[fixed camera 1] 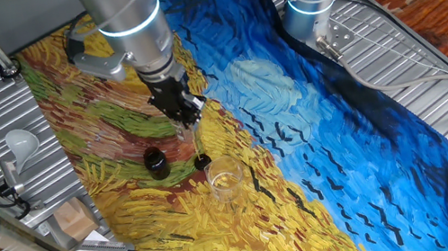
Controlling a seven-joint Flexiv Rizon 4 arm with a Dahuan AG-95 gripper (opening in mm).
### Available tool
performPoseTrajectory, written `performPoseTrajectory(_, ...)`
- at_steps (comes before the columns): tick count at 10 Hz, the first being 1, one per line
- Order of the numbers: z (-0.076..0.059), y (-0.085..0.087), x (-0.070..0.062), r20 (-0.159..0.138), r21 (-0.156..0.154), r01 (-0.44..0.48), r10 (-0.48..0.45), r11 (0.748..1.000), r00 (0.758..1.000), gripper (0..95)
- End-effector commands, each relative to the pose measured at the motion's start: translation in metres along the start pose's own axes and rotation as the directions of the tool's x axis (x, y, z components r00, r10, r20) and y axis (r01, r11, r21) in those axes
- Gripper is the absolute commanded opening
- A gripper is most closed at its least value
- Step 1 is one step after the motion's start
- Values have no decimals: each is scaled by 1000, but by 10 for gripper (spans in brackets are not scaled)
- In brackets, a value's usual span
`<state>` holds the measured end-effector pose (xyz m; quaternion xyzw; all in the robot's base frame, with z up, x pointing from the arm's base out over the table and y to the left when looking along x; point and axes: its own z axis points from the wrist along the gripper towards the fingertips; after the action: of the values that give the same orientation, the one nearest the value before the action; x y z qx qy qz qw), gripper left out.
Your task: Transfer liquid using a dropper
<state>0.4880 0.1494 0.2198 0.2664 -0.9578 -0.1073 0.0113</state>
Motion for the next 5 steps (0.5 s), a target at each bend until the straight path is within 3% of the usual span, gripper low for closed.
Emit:
performPoseTrajectory(1, 0, 0, 0, 7, -4, 4, -4, 1000, 1000, 0)
performPoseTrajectory(5, 0, 0, 0, 5, -5, 9, -9, 1000, 1000, 0)
